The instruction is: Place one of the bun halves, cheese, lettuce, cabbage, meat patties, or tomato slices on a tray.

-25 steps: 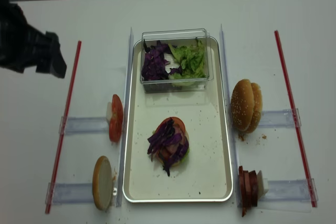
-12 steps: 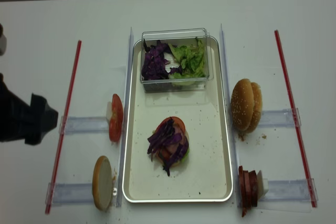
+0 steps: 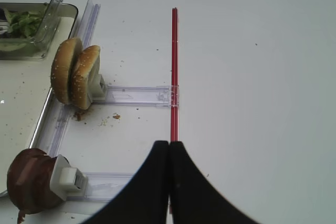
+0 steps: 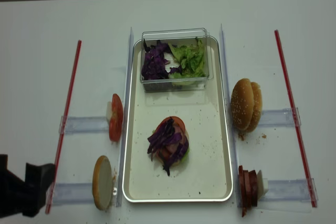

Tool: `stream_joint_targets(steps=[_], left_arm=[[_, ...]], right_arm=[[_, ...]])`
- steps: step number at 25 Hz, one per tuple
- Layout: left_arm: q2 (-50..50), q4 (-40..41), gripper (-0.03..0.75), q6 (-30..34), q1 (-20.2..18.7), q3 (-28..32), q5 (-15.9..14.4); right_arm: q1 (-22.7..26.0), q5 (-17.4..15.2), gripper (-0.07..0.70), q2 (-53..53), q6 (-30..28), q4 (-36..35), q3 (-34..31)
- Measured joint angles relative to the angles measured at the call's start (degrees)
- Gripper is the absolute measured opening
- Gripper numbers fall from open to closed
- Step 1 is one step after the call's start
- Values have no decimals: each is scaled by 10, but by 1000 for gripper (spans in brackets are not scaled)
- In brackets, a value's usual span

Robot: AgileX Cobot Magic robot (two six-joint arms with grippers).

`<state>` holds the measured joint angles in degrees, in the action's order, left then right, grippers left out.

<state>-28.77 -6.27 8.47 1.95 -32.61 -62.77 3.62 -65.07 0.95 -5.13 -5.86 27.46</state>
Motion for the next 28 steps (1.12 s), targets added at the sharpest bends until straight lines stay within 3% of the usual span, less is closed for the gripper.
stream_joint_targets(steps=[8,17,28], left_arm=[[124,-4,618,-8,0,37,-38],[242,-4,618,-9,0,44,-44],[271,-4,618,-9,0,44,-48]], right_arm=[[0,0,36,0,0,0,0],[0,0,36,0,1,0,0],[0,0,36,0,1,0,0]])
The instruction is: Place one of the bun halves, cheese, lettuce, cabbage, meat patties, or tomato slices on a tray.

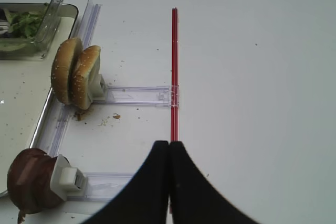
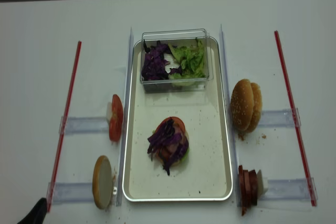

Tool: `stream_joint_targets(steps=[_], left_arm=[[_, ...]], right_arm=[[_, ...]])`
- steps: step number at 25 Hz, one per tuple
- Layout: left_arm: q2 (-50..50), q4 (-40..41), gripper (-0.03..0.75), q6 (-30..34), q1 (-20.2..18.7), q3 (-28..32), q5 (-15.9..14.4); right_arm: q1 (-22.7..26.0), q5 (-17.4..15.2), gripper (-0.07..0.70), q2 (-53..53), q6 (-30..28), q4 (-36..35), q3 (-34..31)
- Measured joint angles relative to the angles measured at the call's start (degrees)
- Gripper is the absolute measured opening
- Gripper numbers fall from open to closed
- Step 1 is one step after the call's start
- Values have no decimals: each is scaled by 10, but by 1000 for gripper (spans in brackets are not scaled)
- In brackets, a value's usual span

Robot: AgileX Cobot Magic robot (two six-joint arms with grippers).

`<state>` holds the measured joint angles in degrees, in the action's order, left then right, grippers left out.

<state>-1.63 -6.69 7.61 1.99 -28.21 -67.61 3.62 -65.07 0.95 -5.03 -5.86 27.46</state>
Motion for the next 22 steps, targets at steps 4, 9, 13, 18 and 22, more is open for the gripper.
stream_joint_targets(steps=[4,9,13,18,22], left_arm=[[23,0,618,0,0,0,0],[25,2,618,0,0,0,-2],[25,2,618,-1,0,0,-2],[25,2,618,-2,0,0,-2],[25,2,618,-2,0,0,-2]], right_arm=[[0,0,36,0,1,0,0],[0,1,36,0,1,0,0],[0,1,36,0,1,0,0],[0,1,36,0,1,0,0],[0,1,36,0,1,0,0]])
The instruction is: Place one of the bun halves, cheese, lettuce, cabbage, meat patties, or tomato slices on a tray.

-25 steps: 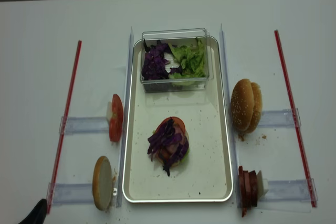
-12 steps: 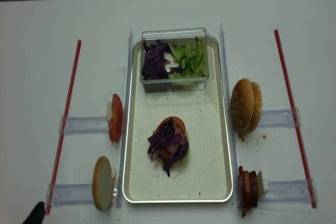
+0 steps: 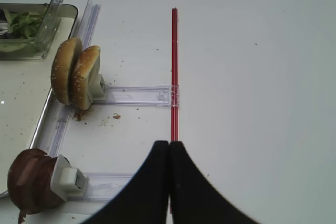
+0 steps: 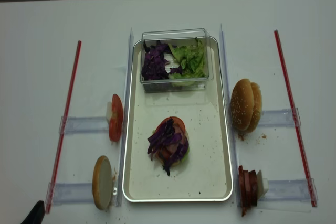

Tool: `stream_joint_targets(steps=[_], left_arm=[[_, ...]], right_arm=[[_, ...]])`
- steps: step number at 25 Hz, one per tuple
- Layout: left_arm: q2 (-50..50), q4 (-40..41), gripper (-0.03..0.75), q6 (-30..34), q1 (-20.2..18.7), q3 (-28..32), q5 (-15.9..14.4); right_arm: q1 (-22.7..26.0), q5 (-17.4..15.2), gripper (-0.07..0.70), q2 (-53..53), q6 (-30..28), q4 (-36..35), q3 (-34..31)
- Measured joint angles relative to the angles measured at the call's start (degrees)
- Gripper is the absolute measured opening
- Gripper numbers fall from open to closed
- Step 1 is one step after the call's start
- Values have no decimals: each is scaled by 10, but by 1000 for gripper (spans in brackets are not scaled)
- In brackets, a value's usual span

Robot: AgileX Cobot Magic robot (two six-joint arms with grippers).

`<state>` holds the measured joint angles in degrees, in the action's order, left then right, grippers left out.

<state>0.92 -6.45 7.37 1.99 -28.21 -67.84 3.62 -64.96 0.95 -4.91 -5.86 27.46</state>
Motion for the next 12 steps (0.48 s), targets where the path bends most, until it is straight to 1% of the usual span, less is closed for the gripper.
stream_joint_targets(steps=[12], left_arm=[[0,1,618,0,0,0,0]], right_arm=[[0,0,36,0,0,0,0]])
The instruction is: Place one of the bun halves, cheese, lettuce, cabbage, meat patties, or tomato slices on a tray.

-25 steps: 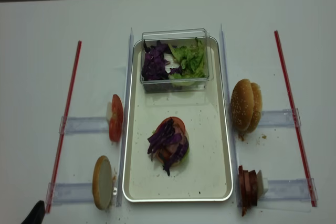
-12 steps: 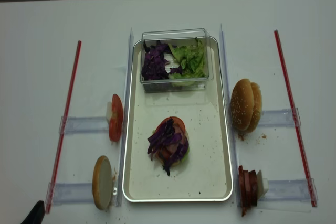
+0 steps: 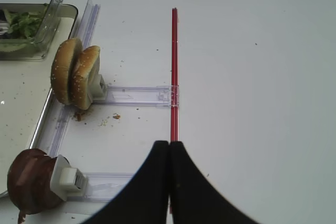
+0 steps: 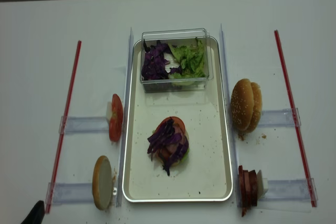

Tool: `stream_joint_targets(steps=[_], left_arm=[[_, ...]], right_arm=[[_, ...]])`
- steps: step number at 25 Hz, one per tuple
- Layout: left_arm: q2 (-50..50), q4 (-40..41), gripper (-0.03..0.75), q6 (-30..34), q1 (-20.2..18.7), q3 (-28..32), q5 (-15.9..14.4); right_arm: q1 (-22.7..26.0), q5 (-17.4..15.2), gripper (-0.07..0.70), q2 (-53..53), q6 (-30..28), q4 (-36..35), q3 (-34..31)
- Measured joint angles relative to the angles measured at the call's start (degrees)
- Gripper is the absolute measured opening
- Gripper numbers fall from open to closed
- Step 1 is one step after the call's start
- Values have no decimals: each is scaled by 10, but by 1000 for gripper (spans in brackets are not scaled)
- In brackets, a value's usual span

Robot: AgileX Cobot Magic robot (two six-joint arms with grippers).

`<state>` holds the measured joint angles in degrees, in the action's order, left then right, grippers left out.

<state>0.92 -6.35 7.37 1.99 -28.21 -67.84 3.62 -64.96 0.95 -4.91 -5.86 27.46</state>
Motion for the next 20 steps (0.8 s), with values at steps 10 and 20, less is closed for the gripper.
stream_joint_targets(steps=[10,20], left_arm=[[0,0,618,0,0,0,0],[0,0,618,0,0,0,0]], right_arm=[[0,0,36,0,0,0,0],[0,0,36,0,0,0,0]])
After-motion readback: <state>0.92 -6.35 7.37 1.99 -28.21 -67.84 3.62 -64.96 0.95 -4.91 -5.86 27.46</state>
